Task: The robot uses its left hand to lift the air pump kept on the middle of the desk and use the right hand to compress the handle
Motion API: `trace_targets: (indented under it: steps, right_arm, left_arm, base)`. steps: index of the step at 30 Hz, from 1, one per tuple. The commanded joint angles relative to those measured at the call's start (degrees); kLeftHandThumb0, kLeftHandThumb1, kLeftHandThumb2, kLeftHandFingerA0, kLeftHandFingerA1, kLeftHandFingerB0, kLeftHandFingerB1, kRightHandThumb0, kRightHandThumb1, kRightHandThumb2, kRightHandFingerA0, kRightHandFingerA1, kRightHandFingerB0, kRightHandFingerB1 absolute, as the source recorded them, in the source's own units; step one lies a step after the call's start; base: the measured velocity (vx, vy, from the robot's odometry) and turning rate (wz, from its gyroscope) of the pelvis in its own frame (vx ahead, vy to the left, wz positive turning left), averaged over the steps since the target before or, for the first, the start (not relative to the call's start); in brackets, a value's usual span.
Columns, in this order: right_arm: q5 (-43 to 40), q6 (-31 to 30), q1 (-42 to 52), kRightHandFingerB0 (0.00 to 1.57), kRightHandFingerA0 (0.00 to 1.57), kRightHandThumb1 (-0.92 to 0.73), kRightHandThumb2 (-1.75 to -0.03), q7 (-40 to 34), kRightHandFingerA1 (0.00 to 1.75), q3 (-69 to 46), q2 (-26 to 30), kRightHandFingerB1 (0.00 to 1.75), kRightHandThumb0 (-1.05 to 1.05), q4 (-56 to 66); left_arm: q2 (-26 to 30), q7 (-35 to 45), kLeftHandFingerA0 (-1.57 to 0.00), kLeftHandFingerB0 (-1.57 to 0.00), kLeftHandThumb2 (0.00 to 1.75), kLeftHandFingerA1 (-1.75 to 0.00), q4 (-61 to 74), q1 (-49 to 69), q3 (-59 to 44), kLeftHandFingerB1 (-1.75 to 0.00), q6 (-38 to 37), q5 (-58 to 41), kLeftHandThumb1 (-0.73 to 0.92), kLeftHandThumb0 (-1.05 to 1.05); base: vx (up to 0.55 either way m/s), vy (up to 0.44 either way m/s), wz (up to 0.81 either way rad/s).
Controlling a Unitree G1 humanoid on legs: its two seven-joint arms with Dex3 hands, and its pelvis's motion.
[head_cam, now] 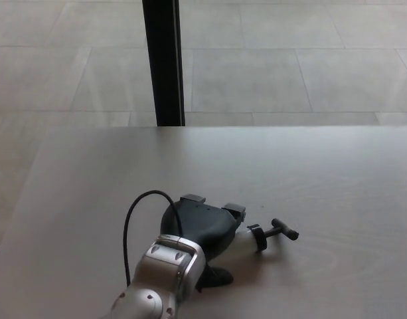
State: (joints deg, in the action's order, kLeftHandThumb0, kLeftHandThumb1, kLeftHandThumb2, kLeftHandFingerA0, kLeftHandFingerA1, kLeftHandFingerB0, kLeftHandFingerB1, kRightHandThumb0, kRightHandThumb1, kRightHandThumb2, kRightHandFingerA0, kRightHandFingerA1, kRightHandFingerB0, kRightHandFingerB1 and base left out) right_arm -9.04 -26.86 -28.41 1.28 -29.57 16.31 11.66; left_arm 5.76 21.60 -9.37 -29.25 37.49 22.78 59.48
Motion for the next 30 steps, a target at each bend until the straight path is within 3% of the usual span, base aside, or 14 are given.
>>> trace_targets:
  steps: [1, 6, 7, 12, 13, 15, 16, 18, 20, 21, 25, 26, 27, 30]
  right_arm:
    - [-1.5, -1.2, 1.9, 0.27, 0.18, -0.92, -0.74, -1.4, 0.48, -0.6, 0.2, 0.40, -0.80, 0.5]
    - [-3.1, -2.7, 4.0, 0.26, 0.20, -0.92, -0.72, -0.4, 0.48, -1.3, -0.5, 0.39, -0.79, 1.2]
    - [-3.5, -2.2, 5.0, 0.24, 0.20, -0.92, -0.72, 0.4, 0.48, -1.2, -0.7, 0.38, -0.77, 1.0]
    - [-3.9, -2.3, 8.2, 0.23, 0.22, -0.92, -0.67, 1.7, 0.46, -1.7, -0.5, 0.35, -0.69, 1.7]
    - [-4.3, -2.3, 8.9, 0.22, 0.22, -0.92, -0.67, 1.9, 0.46, -2.1, -0.6, 0.35, -0.68, 2.0]
    - [-4.6, -2.1, 10.0, 0.22, 0.23, -0.92, -0.68, 2.1, 0.46, -2.5, -0.8, 0.35, -0.69, 2.4]
    - [-5.0, -1.8, 10.8, 0.21, 0.23, -0.92, -0.69, 2.5, 0.45, -3.3, -0.6, 0.35, -0.70, 2.1]
    - [-5.8, -1.2, 12.5, 0.22, 0.21, -0.92, -0.68, 3.5, 0.45, -4.9, -0.1, 0.34, -0.72, 1.2]
    - [-6.3, -1.0, 13.3, 0.22, 0.21, -0.92, -0.68, 3.8, 0.45, -5.9, 0.1, 0.34, -0.72, 0.8]
    - [-6.5, -0.8, 14.0, 0.24, 0.22, -0.92, -0.68, 3.5, 0.45, -7.1, 0.1, 0.34, -0.74, -0.1]
    - [-8.3, 0.2, 17.7, 0.22, 0.21, -0.92, -0.67, 4.1, 0.48, -11.6, 0.0, 0.35, -0.74, -0.8]
    - [-8.6, 1.0, 18.2, 0.20, 0.20, -0.92, -0.67, 4.5, 0.48, -12.2, 0.1, 0.35, -0.73, -1.4]
    - [-8.9, 2.3, 19.1, 0.22, 0.22, -0.91, -0.67, 5.0, 0.49, -13.3, 0.4, 0.35, -0.73, -2.5]
    - [-8.8, 4.7, 21.5, 0.24, 0.24, -0.92, -0.68, 4.4, 0.49, -17.3, 1.1, 0.34, -0.76, -6.4]
  left_arm:
    - [-2.0, 4.1, 0.00, 0.00, 1.00, -0.30, 4.3, 4.1, -19.5, -0.09, -6.5, -26.8, 0.62, -0.92]
    - [-4.3, 3.2, 0.00, -0.10, 0.98, -0.47, 10.7, 5.0, -31.5, -0.25, -11.0, -38.8, 0.57, -0.76]
    - [-4.2, 2.8, -0.02, 0.00, 1.04, -0.53, 13.0, 4.2, -35.2, -0.50, -12.3, -41.9, 0.45, -0.38]
    - [-2.1, 4.8, -0.01, 0.00, 1.02, -0.52, 18.7, 2.5, -44.2, -0.49, -10.7, -47.8, 0.41, -0.39]
    - [-1.3, 6.5, -0.06, 0.00, 0.98, -0.50, 21.0, 2.4, -46.3, -0.33, -8.4, -48.8, 0.59, -0.78]
    - [-1.0, 7.3, -0.08, -0.04, 0.95, -0.50, 22.2, 2.4, -49.9, -0.39, -8.1, -52.1, 0.59, -0.78]
    - [-0.1, 8.6, -0.01, 0.00, 1.07, -0.52, 23.4, 2.7, -54.9, -0.50, -6.8, -56.3, 0.49, -0.38]
    - [1.8, 10.3, -0.17, -0.08, 0.98, -0.53, 24.4, 3.0, -63.7, -0.44, -2.7, -62.1, 0.64, -0.74]
    - [3.5, 10.7, -0.17, -0.08, 0.98, -0.53, 23.3, 3.5, -68.0, -0.44, -2.1, -63.9, 0.64, -0.74]
    - [6.6, 12.1, -0.03, 0.00, 1.10, -0.51, 20.8, 5.2, -73.9, -0.49, -0.6, -65.4, 0.55, -0.36]
    - [11.2, 15.7, -0.02, 0.00, 1.12, -0.51, 13.0, 11.0, -85.5, -0.49, -2.1, -71.0, 0.56, -0.36]
    - [11.5, 15.1, -0.16, -0.13, 0.96, -0.51, 11.8, 11.7, -87.2, -0.43, -2.2, -71.2, 0.70, -0.74]
    - [12.0, 13.8, -0.23, -0.22, 0.66, -0.44, 9.9, 12.7, -90.4, -0.33, -1.8, -71.5, 0.87, -0.71]
    - [15.0, 13.2, -0.21, -0.19, 0.65, -0.41, 1.4, 17.7, -98.8, -0.31, -2.4, -73.0, 0.87, -0.68]
  base:
    - [0.00, 0.000, 0.00]
    - [0.00, 0.000, 0.00]
    - [0.00, 0.000, 0.00]
    - [0.00, 0.000, 0.00]
    - [0.00, 0.000, 0.00]
    - [0.00, 0.000, 0.00]
    - [0.00, 0.000, 0.00]
    - [0.00, 0.000, 0.00]
    - [0.00, 0.000, 0.00]
    - [0.00, 0.000, 0.00]
    - [0.00, 0.000, 0.00]
    - [0.00, 0.000, 0.00]
    - [0.00, 0.000, 0.00]
    - [0.00, 0.000, 0.00]
